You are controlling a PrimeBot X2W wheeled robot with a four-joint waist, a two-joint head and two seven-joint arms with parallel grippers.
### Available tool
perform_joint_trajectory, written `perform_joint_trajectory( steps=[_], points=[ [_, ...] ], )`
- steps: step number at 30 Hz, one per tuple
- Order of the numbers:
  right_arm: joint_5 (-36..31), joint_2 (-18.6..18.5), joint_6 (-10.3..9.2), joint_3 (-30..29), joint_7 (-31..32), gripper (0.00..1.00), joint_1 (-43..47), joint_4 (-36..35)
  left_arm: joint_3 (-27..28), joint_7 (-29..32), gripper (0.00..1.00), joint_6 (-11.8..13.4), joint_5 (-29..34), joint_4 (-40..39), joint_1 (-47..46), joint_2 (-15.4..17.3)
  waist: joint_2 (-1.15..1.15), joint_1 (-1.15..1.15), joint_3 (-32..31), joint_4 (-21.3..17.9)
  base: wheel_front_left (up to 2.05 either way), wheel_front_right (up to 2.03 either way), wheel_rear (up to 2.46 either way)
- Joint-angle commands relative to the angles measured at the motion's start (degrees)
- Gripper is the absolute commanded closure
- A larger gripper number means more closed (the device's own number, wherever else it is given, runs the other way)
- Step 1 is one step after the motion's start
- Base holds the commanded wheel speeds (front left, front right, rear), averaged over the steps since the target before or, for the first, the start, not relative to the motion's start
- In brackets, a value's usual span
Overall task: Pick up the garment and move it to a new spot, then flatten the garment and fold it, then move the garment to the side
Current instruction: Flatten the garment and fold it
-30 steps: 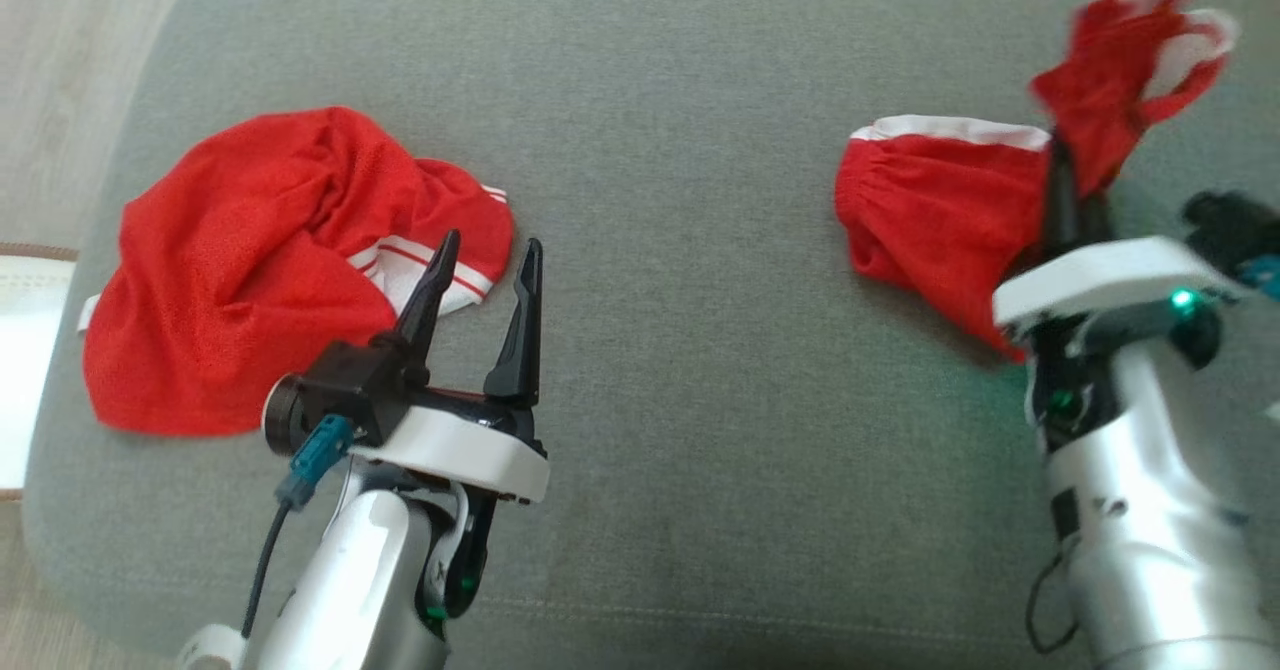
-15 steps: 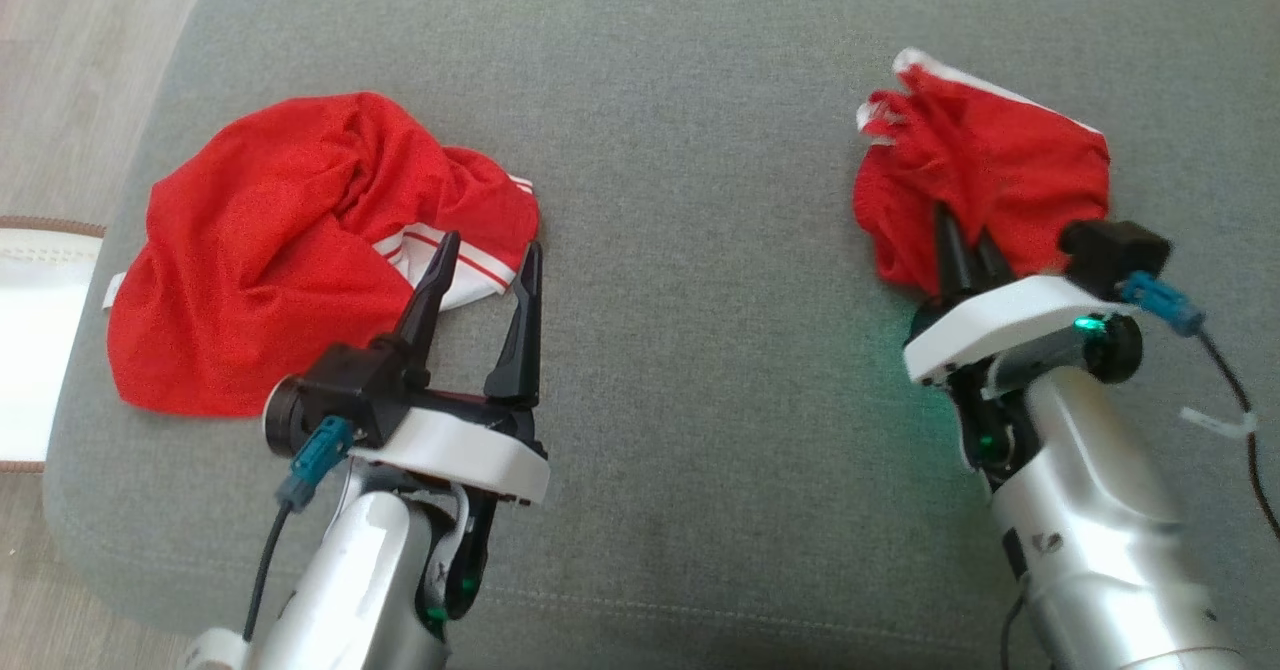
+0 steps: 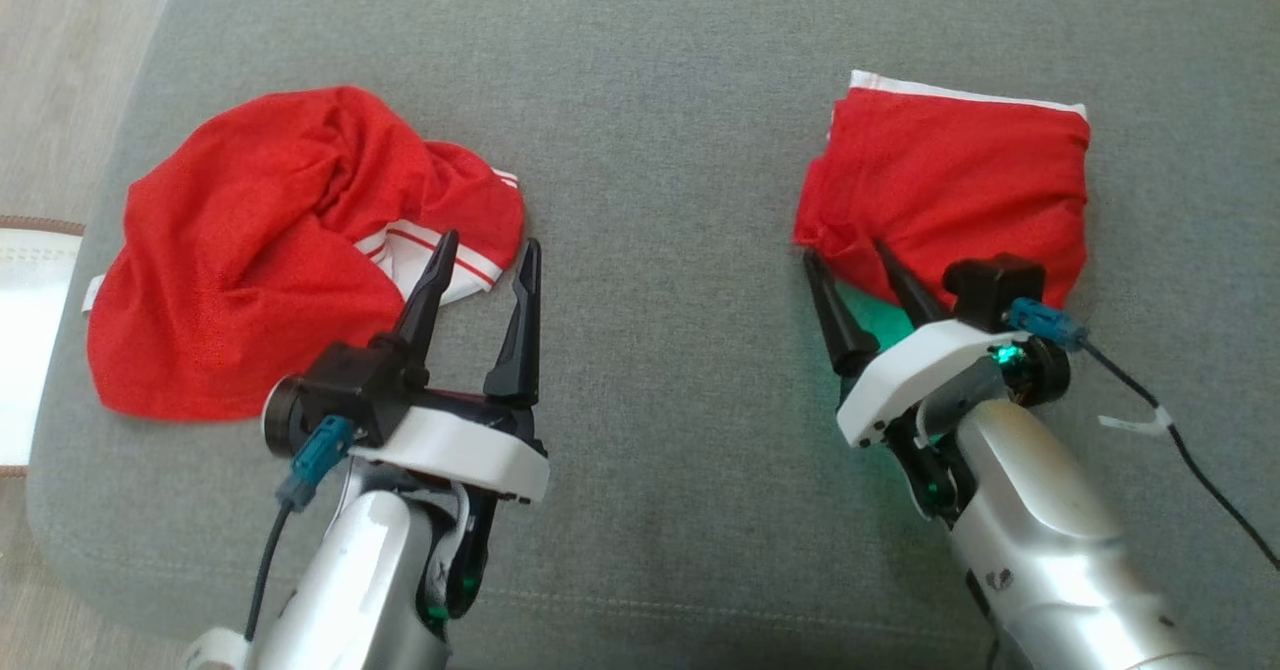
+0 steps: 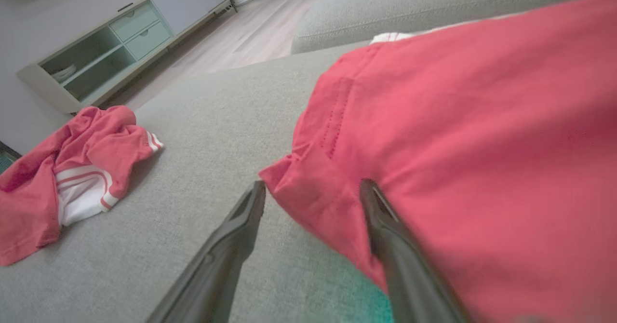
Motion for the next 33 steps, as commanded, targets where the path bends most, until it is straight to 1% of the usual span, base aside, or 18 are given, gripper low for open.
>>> perform_joint_trajectory(
  steps=[1, 6, 10, 13, 16, 20, 24, 26, 29, 33],
  points=[
    [0.3, 0.3, 0.23, 1.3, 0.0, 0.0, -1.4, -1.1, 1.9, -0.3, 0.0, 0.2, -0.3, -1.8, -2.0, 0.4, 0.0, 0.0, 0.0, -0.1, 0.0, 0.0, 0.0],
    [1.9, 0.3, 0.23, 1.6, -0.7, 0.0, -2.3, -0.1, 2.2, -0.3, 0.0, 0.2, 0.0, -1.7, -1.8, 0.4, 0.0, 0.0, -0.4, -1.3, 0.0, 0.0, 0.0],
    [1.4, 0.3, 0.23, 1.1, -2.5, 0.0, -2.7, -0.8, 2.6, -0.3, 0.0, 0.0, 0.2, -1.6, -1.7, 0.4, 0.0, 0.0, -1.2, -2.6, 0.0, 0.0, 0.0],
    [-0.4, 0.3, 0.23, -0.5, -3.7, 0.0, -2.4, -2.4, 2.9, -0.3, 0.0, 0.1, 0.3, -1.8, -1.5, 0.4, 0.0, 0.0, -2.1, -3.8, 0.0, 0.0, 0.0],
    [-4.1, 0.3, 0.23, -3.8, -4.7, 0.0, -1.5, -4.8, 3.2, -0.3, 0.0, 0.0, 0.4, -2.2, -1.4, 0.4, 0.0, 0.0, -3.0, -5.0, 0.0, 0.0, 0.0],
    [-11.1, 0.2, 0.23, -10.7, -5.6, 0.0, 1.1, -10.0, 3.3, -0.3, 0.0, 0.1, 0.6, -3.5, -1.4, 0.4, 0.0, 0.0, -3.9, -6.3, 0.0, 0.0, 0.0],
    [-19.3, 0.2, 0.23, -16.6, -6.0, 0.0, 5.5, -17.7, 3.7, -0.3, 0.0, 0.1, 0.3, -5.1, -1.5, 0.4, 0.0, 0.0, -4.3, -7.2, 0.0, 0.0, 0.0],
    [-22.0, 0.3, 0.23, -19.1, -6.0, 0.0, 8.2, -21.6, 3.7, -0.3, 0.0, 0.0, 0.1, -5.7, -1.6, 0.4, 0.0, 0.0, -4.4, -7.6, 0.0, 0.0, 0.0],
    [-22.8, 0.3, 0.23, -21.8, -5.8, 0.0, 12.2, -26.7, 3.7, -0.3, 0.0, 0.0, 0.1, -6.3, -1.4, 0.4, 0.0, 0.0, -4.4, -8.1, 0.0, 0.0, 0.0],
    [-22.7, 0.3, 0.23, -23.2, -6.0, 0.0, 16.4, -31.4, 3.8, -0.3, 0.0, -0.3, 0.2, -6.9, -1.0, 0.4, 0.0, 0.0, -4.1, -8.8, 0.0, 0.0, 0.0]
  ],
)
